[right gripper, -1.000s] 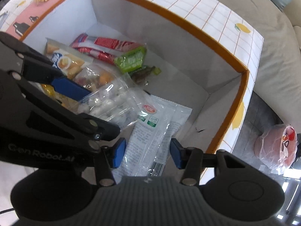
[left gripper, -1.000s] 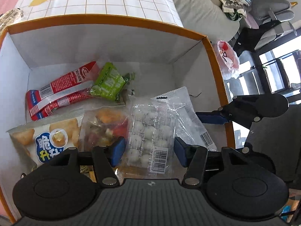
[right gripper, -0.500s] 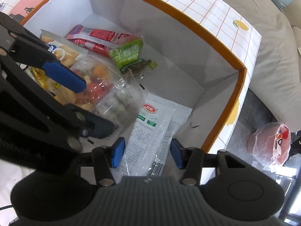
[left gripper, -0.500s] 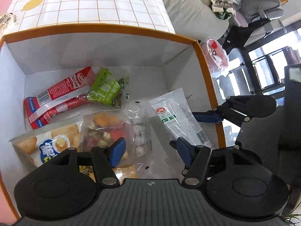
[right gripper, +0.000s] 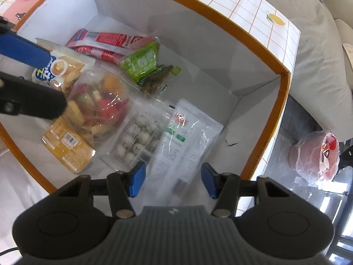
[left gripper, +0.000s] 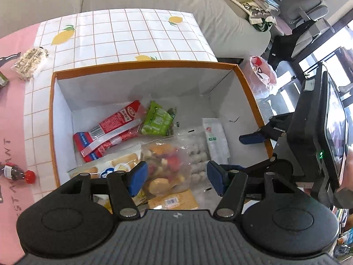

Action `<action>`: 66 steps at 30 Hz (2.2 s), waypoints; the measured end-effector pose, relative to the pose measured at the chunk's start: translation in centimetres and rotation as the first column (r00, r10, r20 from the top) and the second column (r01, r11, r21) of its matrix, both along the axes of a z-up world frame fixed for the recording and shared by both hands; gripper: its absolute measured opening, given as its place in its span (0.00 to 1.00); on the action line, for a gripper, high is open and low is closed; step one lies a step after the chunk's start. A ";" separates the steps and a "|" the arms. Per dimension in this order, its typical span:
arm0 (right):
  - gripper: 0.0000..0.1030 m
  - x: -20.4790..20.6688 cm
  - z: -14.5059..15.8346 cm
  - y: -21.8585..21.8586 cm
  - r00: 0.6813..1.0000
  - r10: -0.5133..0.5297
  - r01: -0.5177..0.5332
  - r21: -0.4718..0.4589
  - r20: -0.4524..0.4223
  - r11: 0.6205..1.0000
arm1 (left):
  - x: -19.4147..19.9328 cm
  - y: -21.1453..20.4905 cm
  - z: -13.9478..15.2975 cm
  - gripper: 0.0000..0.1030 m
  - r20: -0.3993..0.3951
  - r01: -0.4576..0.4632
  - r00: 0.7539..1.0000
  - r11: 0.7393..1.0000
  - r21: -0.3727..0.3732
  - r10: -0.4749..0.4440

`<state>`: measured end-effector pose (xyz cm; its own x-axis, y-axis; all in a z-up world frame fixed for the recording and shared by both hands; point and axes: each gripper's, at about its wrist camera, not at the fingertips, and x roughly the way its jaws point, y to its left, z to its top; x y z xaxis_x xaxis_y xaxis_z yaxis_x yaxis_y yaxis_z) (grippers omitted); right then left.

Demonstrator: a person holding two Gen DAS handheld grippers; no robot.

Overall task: Organize snacks
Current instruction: 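Move both tools back over the snacks on the placemat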

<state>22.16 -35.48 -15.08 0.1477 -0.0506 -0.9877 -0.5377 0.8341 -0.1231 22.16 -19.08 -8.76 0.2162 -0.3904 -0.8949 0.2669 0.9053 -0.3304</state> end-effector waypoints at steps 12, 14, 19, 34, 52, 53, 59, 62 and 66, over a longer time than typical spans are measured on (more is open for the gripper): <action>0.55 -1.3 3.2 0.4 0.994 -0.070 0.068 0.029 0.080 0.997 | -1.6 1.4 1.4 0.70 0.030 0.016 0.999 1.000 0.017 -0.017; 0.55 -1.7 4.2 0.6 0.988 -0.105 0.098 0.060 0.109 0.993 | -1.9 1.8 1.8 0.70 0.048 0.015 0.999 1.000 0.024 -0.016; 0.55 -2.8 6.2 0.8 0.953 -0.250 0.224 0.160 0.168 0.961 | -3.2 2.9 3.6 0.70 0.131 0.036 0.990 0.997 0.072 -0.045; 0.55 -8.4 11.6 7.9 0.770 -0.552 0.374 0.473 0.321 0.797 | -7.7 13.1 8.0 0.70 0.310 -0.040 0.951 0.996 0.076 0.015; 0.55 -12.0 9.1 21.8 0.762 -0.551 0.273 0.604 0.339 0.749 | -9.9 24.9 5.3 0.70 0.340 -0.066 0.940 0.979 0.192 -0.004; 0.55 -11.9 8.8 22.5 0.774 -0.532 0.255 0.600 0.343 0.758 | -9.7 25.4 5.0 0.70 0.331 -0.065 0.944 0.978 0.198 -0.004; 0.49 -9.9 6.4 25.8 0.834 -0.394 0.153 0.525 0.386 0.837 | -7.4 27.9 3.5 0.70 0.282 -0.076 0.959 0.975 0.207 0.015; 0.49 -8.2 4.7 26.9 0.861 -0.331 0.113 0.490 0.386 0.864 | -6.0 29.2 2.6 0.70 0.266 -0.100 0.963 0.972 0.214 0.040; 0.49 -5.8 2.0 28.6 0.894 -0.232 0.044 0.440 0.384 0.897 | -4.2 30.3 1.2 0.70 0.239 -0.120 0.969 0.968 0.223 0.065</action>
